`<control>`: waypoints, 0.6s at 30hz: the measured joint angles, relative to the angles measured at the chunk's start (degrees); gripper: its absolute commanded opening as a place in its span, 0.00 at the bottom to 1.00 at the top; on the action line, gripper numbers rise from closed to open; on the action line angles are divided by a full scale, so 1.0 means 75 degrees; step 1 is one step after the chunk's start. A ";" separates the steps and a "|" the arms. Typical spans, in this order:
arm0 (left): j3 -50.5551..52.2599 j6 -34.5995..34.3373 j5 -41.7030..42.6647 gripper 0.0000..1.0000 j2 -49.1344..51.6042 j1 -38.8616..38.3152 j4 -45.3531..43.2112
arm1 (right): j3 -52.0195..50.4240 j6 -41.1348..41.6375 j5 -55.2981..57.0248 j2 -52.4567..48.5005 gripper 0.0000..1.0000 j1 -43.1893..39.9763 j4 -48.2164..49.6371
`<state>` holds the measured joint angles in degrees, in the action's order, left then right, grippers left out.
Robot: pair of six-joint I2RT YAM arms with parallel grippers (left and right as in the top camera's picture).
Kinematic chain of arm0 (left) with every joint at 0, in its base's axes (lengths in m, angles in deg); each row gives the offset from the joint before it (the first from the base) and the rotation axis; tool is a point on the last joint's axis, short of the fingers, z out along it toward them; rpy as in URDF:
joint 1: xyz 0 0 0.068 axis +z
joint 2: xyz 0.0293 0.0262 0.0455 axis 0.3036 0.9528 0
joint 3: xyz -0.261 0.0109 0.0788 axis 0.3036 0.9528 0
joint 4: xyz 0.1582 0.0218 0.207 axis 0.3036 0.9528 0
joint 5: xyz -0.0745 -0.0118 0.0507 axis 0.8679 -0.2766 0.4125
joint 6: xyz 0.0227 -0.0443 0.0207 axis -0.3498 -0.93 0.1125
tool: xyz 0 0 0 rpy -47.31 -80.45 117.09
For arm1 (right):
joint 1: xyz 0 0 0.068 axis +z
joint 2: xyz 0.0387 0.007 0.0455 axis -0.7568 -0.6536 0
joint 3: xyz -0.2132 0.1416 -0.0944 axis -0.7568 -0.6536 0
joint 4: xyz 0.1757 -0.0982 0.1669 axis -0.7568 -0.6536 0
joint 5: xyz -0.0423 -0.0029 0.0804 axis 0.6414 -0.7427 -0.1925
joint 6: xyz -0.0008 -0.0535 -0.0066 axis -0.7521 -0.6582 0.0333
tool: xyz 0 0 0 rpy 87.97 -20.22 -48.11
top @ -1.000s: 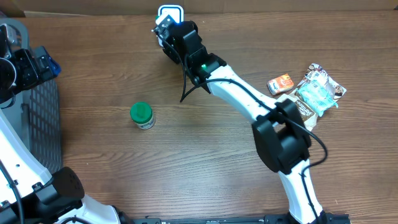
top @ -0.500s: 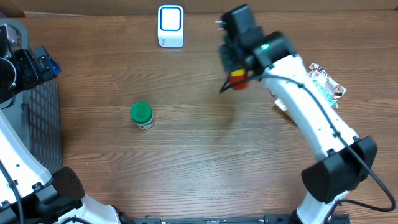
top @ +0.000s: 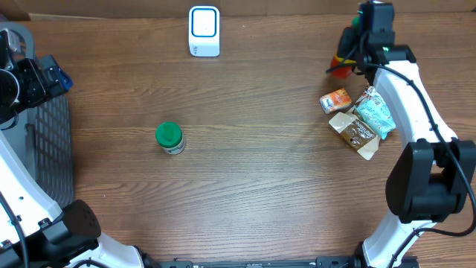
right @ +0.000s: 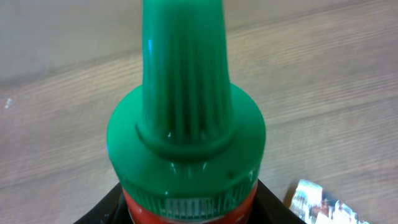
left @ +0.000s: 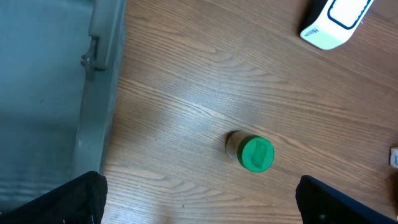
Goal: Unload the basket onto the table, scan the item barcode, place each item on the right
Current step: 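Carry the sauce bottle right and set it down near the packets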
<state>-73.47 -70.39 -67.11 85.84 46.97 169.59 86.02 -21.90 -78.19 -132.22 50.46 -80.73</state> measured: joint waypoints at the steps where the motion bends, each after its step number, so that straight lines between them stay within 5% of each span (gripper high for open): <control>1: 0.0000 0.0000 0.0000 1.00 0.0000 0.0000 0.0006 | -0.0198 0.0003 -0.0003 -0.0006 0.10 -0.0073 0.0280; 18: 0.0000 0.0000 0.0000 0.99 0.0000 0.0000 0.0003 | -0.2081 -0.0918 0.0323 -0.0152 0.24 -0.0207 0.2940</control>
<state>-73.47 -70.39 -67.11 85.84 46.97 169.61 70.41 -28.79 -75.76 -133.35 48.91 -58.68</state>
